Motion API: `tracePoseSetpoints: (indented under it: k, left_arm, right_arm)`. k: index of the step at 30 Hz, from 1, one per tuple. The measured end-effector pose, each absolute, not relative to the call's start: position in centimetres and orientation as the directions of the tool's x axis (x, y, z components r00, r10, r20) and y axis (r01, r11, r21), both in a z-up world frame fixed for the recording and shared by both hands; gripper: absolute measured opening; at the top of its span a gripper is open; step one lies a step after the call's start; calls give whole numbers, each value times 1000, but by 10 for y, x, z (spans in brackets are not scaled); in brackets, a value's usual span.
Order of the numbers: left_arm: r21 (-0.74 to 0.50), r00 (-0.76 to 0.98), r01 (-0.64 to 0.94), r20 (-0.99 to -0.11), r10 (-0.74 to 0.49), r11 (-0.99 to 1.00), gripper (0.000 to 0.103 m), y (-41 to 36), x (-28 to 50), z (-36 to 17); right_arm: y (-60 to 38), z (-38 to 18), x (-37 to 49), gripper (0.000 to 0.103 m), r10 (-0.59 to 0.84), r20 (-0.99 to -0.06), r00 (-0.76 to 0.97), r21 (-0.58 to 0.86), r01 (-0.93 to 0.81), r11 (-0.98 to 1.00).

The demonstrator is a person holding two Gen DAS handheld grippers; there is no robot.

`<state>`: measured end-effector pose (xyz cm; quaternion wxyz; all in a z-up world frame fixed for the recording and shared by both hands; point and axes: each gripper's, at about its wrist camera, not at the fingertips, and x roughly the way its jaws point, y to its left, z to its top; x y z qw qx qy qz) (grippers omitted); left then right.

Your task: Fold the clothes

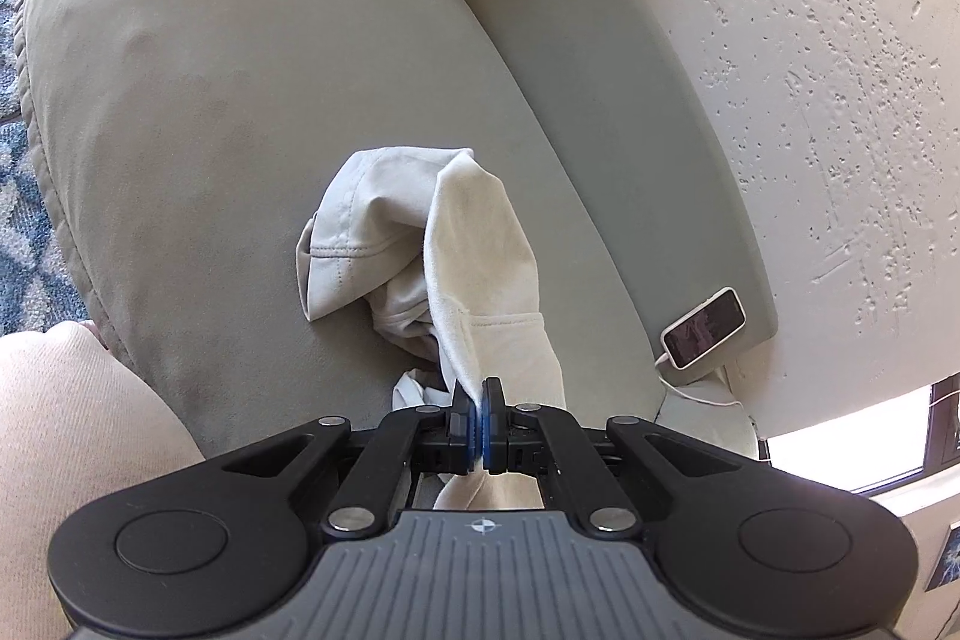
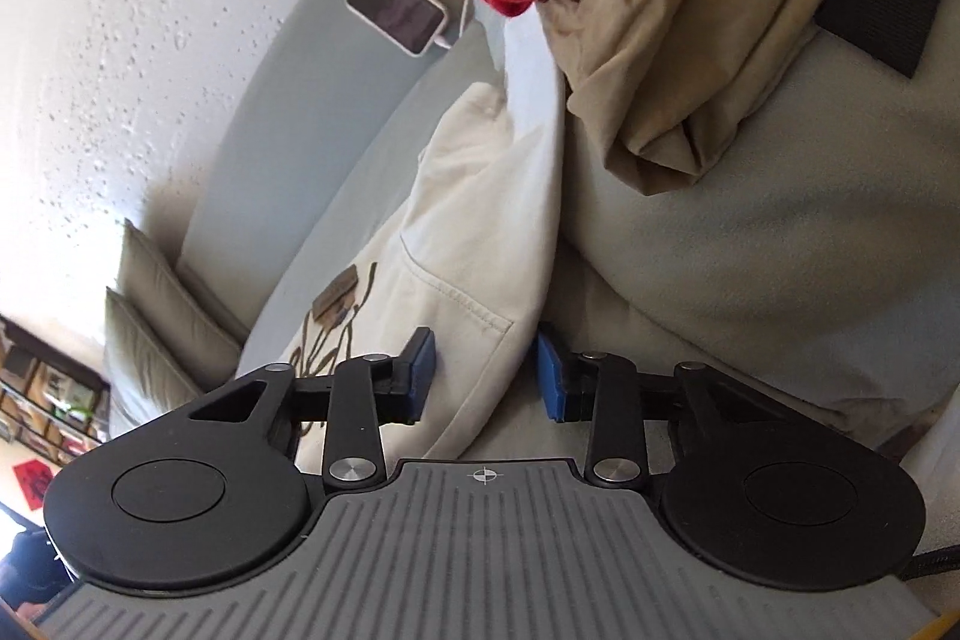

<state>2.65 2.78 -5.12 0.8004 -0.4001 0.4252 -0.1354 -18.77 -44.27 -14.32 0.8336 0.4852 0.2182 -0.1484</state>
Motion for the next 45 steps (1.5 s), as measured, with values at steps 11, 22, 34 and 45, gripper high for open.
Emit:
tracePoseSetpoints:
  k: [11, 22, 34, 45]
  left_arm:
    - [-864, 636, 3, -387, -667, 504, 0, 44, 24, 4]
    - [-884, 781, 382, 155, -605, 268, 0, 93, -54, 141]
    - [-888, 733, 253, -84, -675, 385, 0, 65, 36, 139]
    - [-789, 746, 447, 70, -662, 421, 0, 34, 126, 239]
  right_arm:
    - [-454, -72, -198, 3, 116, -345, 931, 910, 302, 284]
    - [-450, 153, -260, 3, -3, 13, 1000, 834, -9, 552]
    - [-462, 192, -266, 3, -12, 10, 1000, 770, 0, 638]
    - [-511, 253, -89, 3, -131, -95, 987, 679, 160, 717]
